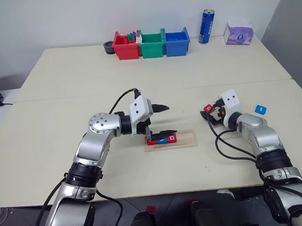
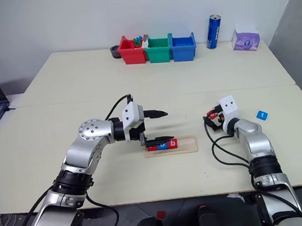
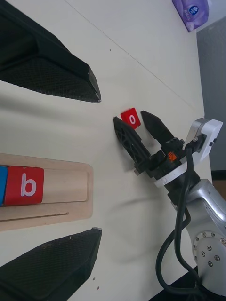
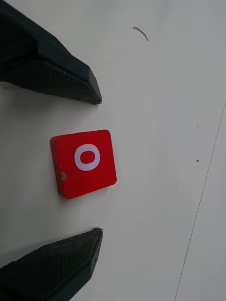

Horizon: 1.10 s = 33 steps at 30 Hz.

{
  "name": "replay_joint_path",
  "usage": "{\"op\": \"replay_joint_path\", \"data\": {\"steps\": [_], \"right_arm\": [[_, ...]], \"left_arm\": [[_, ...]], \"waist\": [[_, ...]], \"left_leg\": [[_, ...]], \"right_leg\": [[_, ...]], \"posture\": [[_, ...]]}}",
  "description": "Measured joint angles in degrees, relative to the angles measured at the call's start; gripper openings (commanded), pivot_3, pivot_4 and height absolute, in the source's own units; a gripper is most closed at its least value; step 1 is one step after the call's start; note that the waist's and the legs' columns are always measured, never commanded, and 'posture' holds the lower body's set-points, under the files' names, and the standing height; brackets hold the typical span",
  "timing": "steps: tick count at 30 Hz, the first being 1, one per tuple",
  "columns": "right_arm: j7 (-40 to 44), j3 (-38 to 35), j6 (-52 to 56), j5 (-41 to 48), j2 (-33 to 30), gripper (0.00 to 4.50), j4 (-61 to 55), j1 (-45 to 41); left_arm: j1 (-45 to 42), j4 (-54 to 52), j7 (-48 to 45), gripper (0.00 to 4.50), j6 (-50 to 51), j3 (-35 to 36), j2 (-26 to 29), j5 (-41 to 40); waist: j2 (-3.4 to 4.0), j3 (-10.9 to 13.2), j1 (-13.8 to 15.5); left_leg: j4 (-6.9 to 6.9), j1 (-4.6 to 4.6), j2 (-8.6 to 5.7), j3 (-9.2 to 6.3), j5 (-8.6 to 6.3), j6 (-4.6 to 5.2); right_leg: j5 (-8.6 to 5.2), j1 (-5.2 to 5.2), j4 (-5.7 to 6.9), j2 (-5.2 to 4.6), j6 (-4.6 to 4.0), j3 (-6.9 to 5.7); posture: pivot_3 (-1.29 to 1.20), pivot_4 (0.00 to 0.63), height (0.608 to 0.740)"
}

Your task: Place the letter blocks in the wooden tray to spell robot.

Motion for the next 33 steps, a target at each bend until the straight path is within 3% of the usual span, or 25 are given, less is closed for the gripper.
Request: {"op": "replay_joint_path", "data": {"steps": [7,13,17,23,28,33], "right_arm": [[-0.2,0.0,0.4,0.0,0.2,1.5,-1.6,1.0],[-2.2,-0.3,4.0,0.1,0.2,1.46,-7.9,4.3],[-6.7,-1.7,13.0,0.7,1.0,1.46,-21.7,11.4],[-17.0,-3.5,34.1,1.0,8.0,1.46,-48.1,23.2],[-23.7,2.0,45.9,-0.1,13.2,1.46,-65.4,32.5],[-26.4,4.4,50.1,-0.5,14.4,1.46,-69.0,33.7]], "left_arm": [[-0.5,0.0,0.1,4.5,0.7,0.0,0.0,-0.1],[-1.1,0.0,-0.1,4.5,0.7,0.0,-0.4,-0.1],[-1.5,0.0,-0.4,4.5,0.6,0.0,-0.2,-0.1],[-0.2,-1.9,-2.5,4.5,0.6,-0.2,0.2,-0.3],[0.8,-2.9,-3.5,4.5,1.0,-0.7,0.3,-0.5],[0.7,-2.9,-3.6,4.5,1.0,-0.7,0.3,-0.6]], "waist": [[0.0,0.0,0.1],[0.0,0.0,0.2],[0.02,0.0,0.3],[0.05,0.0,0.2],[0.06,0.0,0.2],[0.03,-0.1,0.1]], "left_leg": [[0.01,-0.01,0.0,-0.01,0.0,0.0],[0.01,-0.03,0.0,-0.06,0.0,0.0],[-0.01,-0.08,0.03,-0.09,0.0,0.0],[-0.01,-0.06,0.03,-0.08,0.01,-0.02],[-0.01,-0.06,0.03,-0.14,0.01,-0.02],[0.0,0.0,0.0,-0.09,0.01,-0.02]], "right_leg": [[0.0,0.01,0.0,-0.03,0.0,0.0],[0.0,0.01,-0.01,-0.04,0.0,-0.01],[-0.01,0.0,-0.03,-0.03,0.01,-0.01],[-0.01,-0.02,0.02,-0.02,0.01,0.01],[-0.02,-0.01,0.0,0.08,0.03,-0.02],[-0.03,0.02,-0.01,0.08,0.05,-0.04]], "posture": [[0.0,0.15,0.74],[0.0,0.15,0.74],[0.0,0.15,0.74],[0.0,0.15,0.74],[0.0,0.15,0.74],[0.0,0.15,0.74]]}}
